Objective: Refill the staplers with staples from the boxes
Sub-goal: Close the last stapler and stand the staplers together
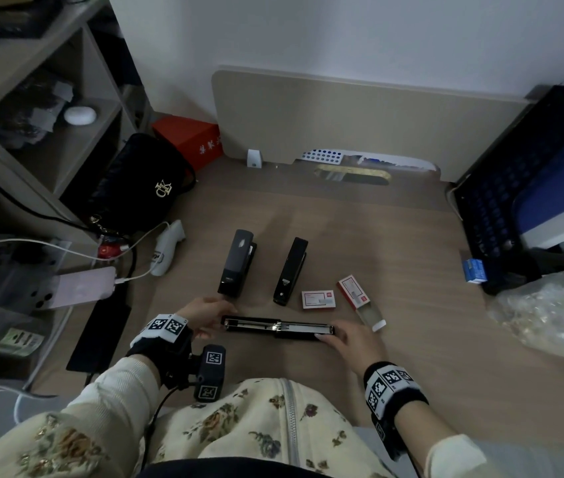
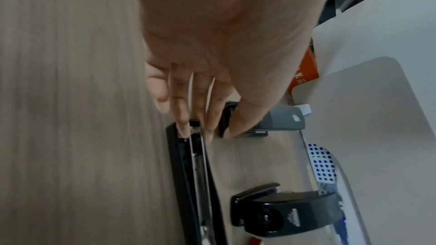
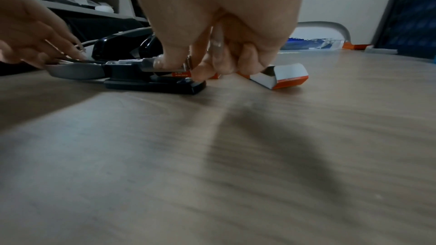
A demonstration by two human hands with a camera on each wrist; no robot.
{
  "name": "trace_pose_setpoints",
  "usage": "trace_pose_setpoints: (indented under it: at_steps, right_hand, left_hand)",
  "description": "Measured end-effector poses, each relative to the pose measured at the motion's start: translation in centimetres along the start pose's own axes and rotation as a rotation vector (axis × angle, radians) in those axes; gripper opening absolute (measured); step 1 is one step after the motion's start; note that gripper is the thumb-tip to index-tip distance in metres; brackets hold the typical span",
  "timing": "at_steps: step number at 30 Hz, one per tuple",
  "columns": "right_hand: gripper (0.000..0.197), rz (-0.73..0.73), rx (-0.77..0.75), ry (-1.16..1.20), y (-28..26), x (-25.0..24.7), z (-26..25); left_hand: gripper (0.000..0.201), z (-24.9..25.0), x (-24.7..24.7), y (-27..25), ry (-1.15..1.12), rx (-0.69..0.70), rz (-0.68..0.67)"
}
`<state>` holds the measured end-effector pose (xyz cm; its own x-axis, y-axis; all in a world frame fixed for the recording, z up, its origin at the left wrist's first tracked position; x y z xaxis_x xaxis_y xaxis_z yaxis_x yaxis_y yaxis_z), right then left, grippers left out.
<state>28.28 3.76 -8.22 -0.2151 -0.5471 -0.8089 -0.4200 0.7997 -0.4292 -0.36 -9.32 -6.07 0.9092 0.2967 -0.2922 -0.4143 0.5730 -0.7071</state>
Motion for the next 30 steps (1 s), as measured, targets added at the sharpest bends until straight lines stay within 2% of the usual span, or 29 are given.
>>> trace_pose_setpoints:
  at_steps: [2, 4, 8, 11, 14, 18, 23, 27, 30]
  right_hand:
    - [0.033, 0.01, -0.011, 0.026, 0.0, 0.2, -0.3]
    - [0.027, 0.022, -0.023, 0.009, -0.1, 0.2, -0.7]
    - [0.038, 0.044, -0.01, -0.047, -0.1, 0.2, -1.5]
    - [0.04, 0.024, -0.007, -0.103, 0.0, 0.2, -1.9]
    - [0.041, -0.005, -0.006, -0.132, 0.1, 0.4, -2.1]
    - [0.049, -0.034, -0.005, -0.155, 0.1, 0.5, -2.7]
    - [0.045, -0.03, -0.009, -0.193, 0.1, 0.5, -3.1]
    - [0.05, -0.028, -0.007, -0.173, 0.4, 1.0, -3.1]
    - [0.043, -0.018, -0.003, -0.129, 0.4, 1.1, -3.0]
  left_hand:
    - [0.029, -0.5, 0.1, 0.2, 0.049, -0.03, -0.034]
    - [0.032, -0.9, 0.2, 0.4, 0.13, -0.034, -0.033]
    - [0.047, -0.9, 0.2, 0.4, 0.259, -0.004, -0.077]
    - [0.048, -0.6, -0.3, 0.0, 0.381, 0.023, -0.096]
    - [0.05, -1.0, -0.6, 0.1, 0.371, 0.009, -0.121]
    - [0.056, -0.6, -0.9, -0.3, 0.465, 0.052, -0.119]
    - [0.045, 2.1, -0.7, -1.4, 0.444, 0.159, -0.173]
    - [0.032, 5.1, 0.7, -2.8, 0.486, 0.285, -0.251]
    - [0.039, 6.4, 1.9, -3.5, 0.348, 0.275, -0.368]
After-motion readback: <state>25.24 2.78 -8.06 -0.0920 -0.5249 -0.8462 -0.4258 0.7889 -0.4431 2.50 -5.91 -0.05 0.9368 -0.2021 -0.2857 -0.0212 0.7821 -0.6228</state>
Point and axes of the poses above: each hand's wrist, its own y-axis towards the middle knuckle, its own x-axis out of the palm, z = x × y, the point moved 1 cm from there along y, towards the middle knuckle, and after that the axes turned 11 degrees about x, right-handed, at the moved point
